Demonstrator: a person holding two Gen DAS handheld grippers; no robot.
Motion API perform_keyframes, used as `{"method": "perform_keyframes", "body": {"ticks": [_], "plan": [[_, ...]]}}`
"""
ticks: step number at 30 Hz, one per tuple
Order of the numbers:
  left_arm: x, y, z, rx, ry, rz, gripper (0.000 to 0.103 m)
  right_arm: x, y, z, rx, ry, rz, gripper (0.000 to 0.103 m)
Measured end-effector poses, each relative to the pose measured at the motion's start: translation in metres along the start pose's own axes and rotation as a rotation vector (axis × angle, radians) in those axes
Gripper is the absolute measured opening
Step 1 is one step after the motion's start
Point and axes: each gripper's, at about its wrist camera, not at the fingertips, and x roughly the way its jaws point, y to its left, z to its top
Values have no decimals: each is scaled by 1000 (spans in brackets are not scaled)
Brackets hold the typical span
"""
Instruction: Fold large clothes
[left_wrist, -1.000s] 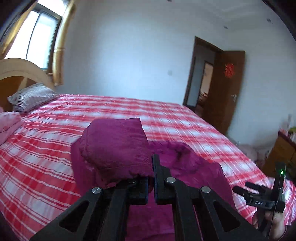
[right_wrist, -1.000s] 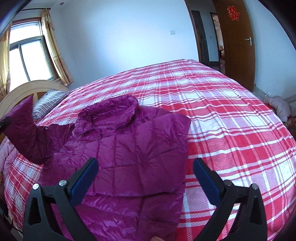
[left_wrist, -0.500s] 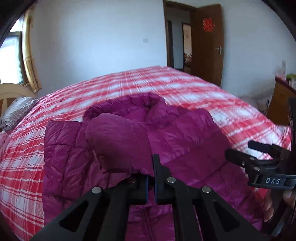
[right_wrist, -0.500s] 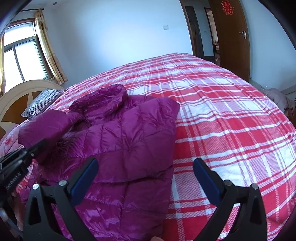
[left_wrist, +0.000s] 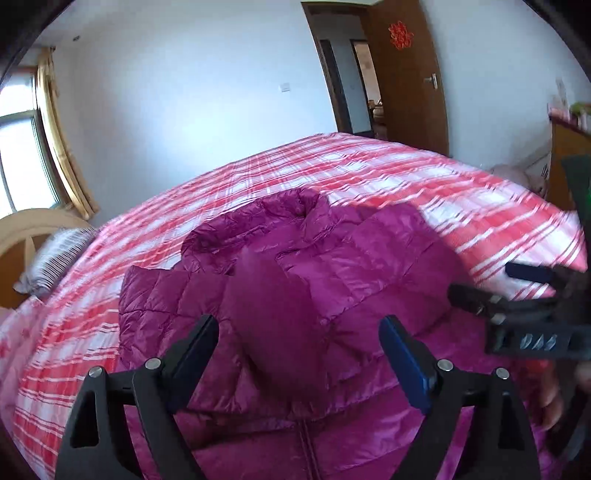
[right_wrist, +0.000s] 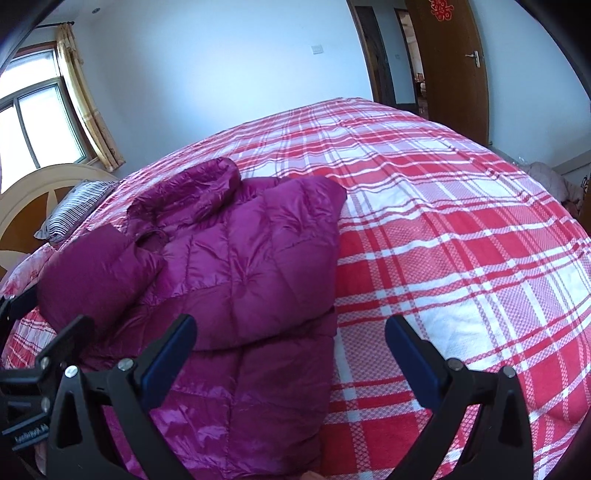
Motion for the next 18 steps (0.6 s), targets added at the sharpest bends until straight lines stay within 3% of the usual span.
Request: {"method": "perform_keyframes", "body": {"ticks": [6,8,9,13,16,18], "plan": [[-50,-7,10,42,-146,-39,89,-14,-5,7,39,-71,-24,103],[-60,0,10,43,-160,-59,90,-20,-7,10,64,-84,-33,103],[-61,10,10,33,-155,-33,90,-27,-6,11,71,-99,-36,103],[-38,84,5,-77,-87,122,90,-63,14,21,65,-196,14,103],[4,147,3,-198,44,233,90,-84,54,31,-12,-266,101,103],[25,175,1,-273,81,259,90,-79,86,37,-81,-246,168,103]]}}
